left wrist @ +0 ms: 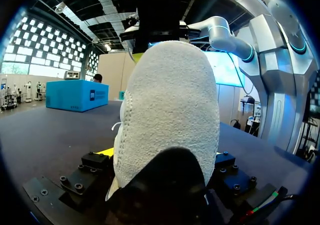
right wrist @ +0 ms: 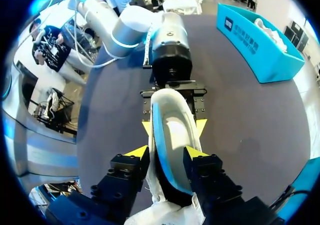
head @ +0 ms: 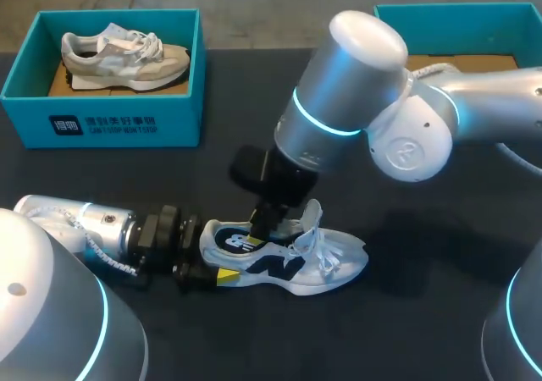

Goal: Take the shoe out of the shoebox, open the shoe tongue, remove and reinsert the insole, then place the shoe into the shoebox

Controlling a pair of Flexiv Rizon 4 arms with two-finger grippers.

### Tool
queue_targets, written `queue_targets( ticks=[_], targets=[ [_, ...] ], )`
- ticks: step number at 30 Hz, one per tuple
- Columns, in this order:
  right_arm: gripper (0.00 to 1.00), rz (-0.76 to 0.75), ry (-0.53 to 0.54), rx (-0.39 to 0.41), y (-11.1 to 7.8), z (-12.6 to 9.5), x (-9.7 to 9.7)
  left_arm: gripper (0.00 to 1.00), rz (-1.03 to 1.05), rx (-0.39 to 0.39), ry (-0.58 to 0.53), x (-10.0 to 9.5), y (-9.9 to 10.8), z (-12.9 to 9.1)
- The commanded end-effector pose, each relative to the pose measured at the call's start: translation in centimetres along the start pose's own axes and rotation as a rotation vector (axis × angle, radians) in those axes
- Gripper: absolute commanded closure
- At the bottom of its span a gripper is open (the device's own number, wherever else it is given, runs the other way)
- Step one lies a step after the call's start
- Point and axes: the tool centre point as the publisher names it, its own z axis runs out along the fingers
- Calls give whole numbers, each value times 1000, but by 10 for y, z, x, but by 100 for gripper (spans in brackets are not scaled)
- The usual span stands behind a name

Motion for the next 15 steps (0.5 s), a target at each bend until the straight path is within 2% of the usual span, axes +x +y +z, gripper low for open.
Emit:
queue_targets(
  ticks=[1, 9, 15],
  targets=[
    [59, 6, -4, -38, -10, -1, 3, 100, -1, 0, -3, -1, 2, 0],
    [62, 30, -2, -45, -12, 4, 8, 100, -1, 0, -3, -1, 2, 0],
    [63, 41, -4, -55, -14, 10, 4, 100, -1, 0, -3, -1, 2, 0]
  ],
)
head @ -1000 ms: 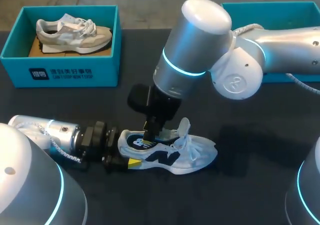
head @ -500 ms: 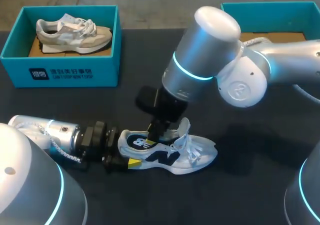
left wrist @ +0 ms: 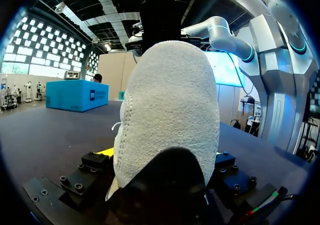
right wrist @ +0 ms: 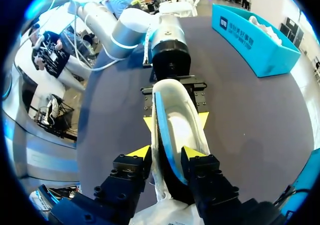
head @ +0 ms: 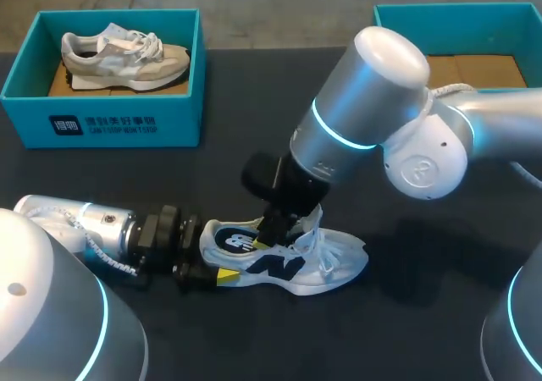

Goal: Take the shoe out of the shoebox, open the shoe tongue, remove and reinsert the insole, then place the shoe into the shoebox

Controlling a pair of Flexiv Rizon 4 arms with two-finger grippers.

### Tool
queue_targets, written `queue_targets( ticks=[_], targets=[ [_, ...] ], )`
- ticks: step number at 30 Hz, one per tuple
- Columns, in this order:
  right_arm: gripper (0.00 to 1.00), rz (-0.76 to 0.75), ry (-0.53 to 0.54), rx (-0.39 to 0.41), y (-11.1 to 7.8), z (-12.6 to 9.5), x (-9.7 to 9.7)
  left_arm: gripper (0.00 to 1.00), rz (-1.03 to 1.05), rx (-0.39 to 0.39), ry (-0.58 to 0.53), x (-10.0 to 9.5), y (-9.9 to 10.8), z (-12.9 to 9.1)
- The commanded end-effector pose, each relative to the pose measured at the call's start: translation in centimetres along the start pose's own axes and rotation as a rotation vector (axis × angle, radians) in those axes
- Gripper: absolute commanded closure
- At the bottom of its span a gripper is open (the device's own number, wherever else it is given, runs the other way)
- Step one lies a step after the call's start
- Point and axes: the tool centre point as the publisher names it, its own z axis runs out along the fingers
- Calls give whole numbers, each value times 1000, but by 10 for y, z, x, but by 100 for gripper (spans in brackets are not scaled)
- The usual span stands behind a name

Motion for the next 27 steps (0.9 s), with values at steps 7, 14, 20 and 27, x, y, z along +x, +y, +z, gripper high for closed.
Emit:
queue_targets(
  ticks=[7, 14, 20, 27],
  targets=[
    [64, 20, 3, -21, 0, 13, -7, 100, -1, 0, -3, -1, 2, 0],
    [68, 21, 6, -42, 5, 17, -7, 100, -1, 0, -3, -1, 2, 0],
    [71, 30, 10, -56, 7, 18, -5, 100, -1, 0, -3, -1, 2, 0],
    [72, 29, -2, -61, 13, 13, -3, 100, -1, 0, -3, -1, 2, 0]
  ],
)
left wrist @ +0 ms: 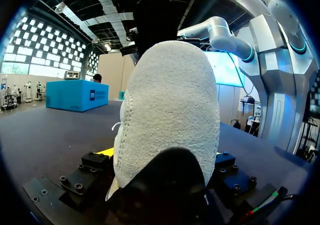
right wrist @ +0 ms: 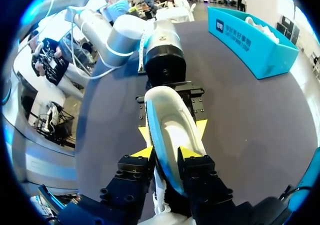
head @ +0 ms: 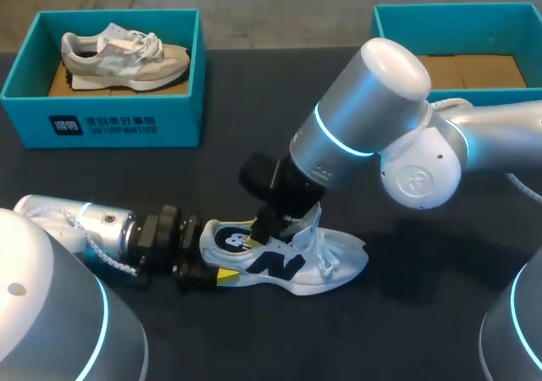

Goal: Take the shoe out of the shoebox, open the shoe tongue, remove and reinsert the insole, then place the shoe into the shoebox

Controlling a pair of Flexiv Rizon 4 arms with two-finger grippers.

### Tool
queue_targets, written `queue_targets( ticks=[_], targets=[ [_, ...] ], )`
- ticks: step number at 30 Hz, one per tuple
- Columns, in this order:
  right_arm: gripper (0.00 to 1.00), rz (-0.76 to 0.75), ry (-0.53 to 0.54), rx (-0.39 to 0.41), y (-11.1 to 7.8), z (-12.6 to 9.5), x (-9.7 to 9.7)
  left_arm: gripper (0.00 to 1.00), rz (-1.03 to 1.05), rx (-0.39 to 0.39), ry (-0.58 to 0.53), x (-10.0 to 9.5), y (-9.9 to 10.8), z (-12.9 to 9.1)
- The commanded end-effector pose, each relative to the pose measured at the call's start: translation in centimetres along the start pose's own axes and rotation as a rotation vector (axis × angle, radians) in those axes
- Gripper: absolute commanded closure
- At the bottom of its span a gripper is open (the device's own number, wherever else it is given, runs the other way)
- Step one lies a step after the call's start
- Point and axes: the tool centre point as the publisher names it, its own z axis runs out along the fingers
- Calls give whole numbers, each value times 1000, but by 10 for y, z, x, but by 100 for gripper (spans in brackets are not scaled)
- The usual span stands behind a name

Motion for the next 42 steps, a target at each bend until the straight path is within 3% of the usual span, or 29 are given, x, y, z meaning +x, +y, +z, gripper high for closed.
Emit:
queue_targets(
  ticks=[1, 18, 25, 42],
  targets=[
    [72, 1, -8, 5, 4, 0, 2, 100, 0, 0, -3, -1, 2, 0],
    [73, -25, 3, 19, 21, 6, 4, 100, 0, 0, -3, -1, 2, 0],
    [75, -23, 17, 18, 13, 12, -2, 100, 0, 0, -3, -1, 2, 0],
    [77, -1, 36, 19, 4, 18, 8, 100, 0, 0, -3, -1, 2, 0]
  ],
)
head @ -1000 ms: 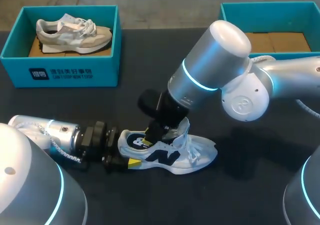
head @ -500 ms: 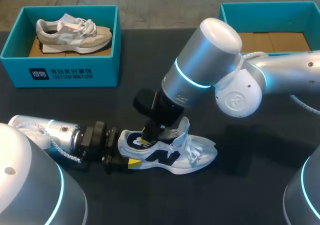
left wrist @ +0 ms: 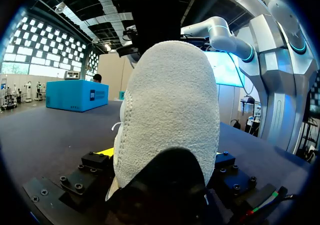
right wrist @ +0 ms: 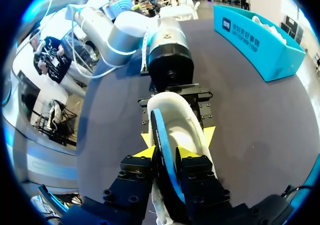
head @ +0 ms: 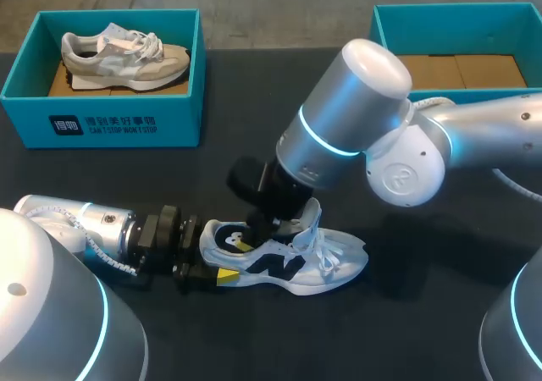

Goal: Take the shoe out of the shoebox, open the shoe tongue, remove and reinsert the insole, then place the shoe into the shoebox

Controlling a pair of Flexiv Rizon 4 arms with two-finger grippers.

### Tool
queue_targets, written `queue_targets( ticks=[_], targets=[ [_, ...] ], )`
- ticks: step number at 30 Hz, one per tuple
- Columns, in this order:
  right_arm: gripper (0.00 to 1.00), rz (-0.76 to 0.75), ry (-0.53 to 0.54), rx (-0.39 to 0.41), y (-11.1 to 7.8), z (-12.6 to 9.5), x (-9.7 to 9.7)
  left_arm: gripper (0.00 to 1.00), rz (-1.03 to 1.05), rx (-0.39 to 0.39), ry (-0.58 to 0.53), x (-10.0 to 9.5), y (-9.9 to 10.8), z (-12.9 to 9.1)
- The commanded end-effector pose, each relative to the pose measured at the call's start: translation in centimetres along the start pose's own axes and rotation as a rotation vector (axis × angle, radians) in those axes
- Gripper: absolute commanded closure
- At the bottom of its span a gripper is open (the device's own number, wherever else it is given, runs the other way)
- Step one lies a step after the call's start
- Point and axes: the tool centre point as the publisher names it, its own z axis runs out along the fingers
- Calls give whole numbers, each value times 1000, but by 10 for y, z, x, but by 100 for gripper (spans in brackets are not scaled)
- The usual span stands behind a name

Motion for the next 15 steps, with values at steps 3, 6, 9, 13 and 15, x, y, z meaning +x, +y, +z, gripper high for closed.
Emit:
queue_targets(
  ticks=[3, 6, 9, 13, 15],
  targets=[
    [79, 14, 6, 0, -6, 4, 1, 100, -1, 0, -3, -1, 2, 0],
    [83, 19, 6, 0, -7, 4, 0, 100, -1, 0, -3, -1, 2, 0],
    [86, 23, 6, 2, -8, 3, 0, 100, -1, 0, -3, -1, 2, 0],
    [89, 21, 2, -3, -7, 1, -1, 100, -1, 0, -3, -1, 2, 0],
    [85, 16, -1, -3, -5, -1, 0, 100, -1, 0, -3, -1, 2, 0]
  ],
)
